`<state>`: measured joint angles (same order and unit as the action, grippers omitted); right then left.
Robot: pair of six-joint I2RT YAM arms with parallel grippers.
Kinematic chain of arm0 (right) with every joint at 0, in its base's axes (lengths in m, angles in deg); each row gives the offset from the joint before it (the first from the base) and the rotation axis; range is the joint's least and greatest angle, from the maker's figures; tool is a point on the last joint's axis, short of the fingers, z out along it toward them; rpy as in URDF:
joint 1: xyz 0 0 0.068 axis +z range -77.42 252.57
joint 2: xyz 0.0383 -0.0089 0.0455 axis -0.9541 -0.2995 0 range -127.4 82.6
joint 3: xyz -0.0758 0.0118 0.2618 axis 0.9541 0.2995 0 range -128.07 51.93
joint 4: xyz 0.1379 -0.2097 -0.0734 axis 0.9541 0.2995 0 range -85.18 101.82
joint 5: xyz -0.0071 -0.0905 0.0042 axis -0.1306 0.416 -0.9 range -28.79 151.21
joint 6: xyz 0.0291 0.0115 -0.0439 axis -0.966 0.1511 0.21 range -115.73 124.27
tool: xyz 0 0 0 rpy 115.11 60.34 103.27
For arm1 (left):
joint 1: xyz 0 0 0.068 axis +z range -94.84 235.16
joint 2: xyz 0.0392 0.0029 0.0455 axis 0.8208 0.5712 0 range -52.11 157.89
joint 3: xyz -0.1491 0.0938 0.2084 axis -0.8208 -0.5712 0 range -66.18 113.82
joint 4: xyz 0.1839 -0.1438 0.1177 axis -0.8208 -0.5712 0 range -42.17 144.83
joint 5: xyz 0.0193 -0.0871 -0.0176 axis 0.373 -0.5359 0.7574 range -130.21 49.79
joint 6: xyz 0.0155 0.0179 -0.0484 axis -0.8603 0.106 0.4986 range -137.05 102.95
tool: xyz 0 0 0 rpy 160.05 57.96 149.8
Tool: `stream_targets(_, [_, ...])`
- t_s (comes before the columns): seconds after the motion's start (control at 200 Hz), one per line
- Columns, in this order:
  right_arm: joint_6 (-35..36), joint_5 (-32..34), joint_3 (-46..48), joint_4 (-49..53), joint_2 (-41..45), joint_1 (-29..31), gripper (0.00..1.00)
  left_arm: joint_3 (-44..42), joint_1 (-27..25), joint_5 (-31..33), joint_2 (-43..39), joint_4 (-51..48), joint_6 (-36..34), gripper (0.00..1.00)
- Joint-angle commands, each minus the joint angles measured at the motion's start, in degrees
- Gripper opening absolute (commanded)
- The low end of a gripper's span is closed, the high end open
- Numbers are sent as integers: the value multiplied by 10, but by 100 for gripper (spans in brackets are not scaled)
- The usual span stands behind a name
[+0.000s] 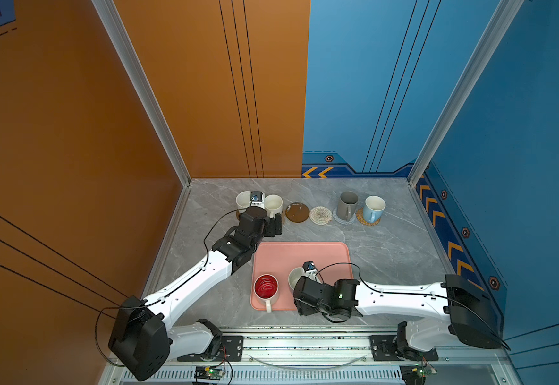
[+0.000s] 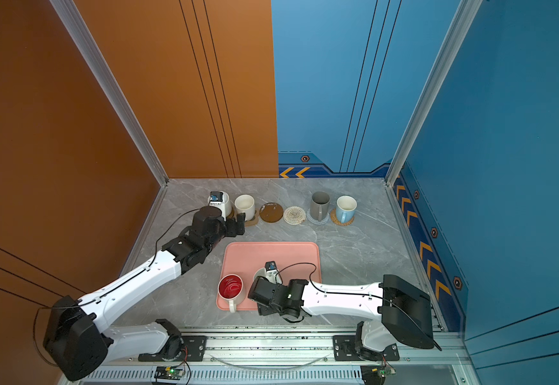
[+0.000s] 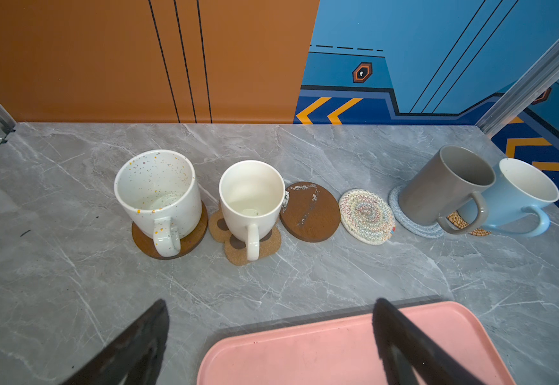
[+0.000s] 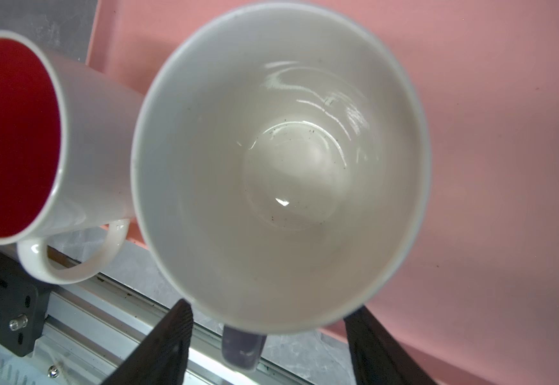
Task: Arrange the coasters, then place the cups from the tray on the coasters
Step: 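Lower the right gripper into the lavender mug and grip its rim, then lift the lavender mug up off the pink tray with the right gripper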
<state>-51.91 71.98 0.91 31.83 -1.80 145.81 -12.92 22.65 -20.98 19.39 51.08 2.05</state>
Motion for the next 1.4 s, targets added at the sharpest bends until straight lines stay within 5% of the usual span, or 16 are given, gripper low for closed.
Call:
stream_targets(0.0, [-18,25,-6,-4,-10,-3,68,7,7,-11,1,-11,2,95])
stream_targets(0.916, [0,59,-71,52,-91,-8,49,9,13,-17,5,-15,1,96])
stream_targets(1.392, [9,87,-111,110,-118,1,15,10,14,-19,6,-18,1,96])
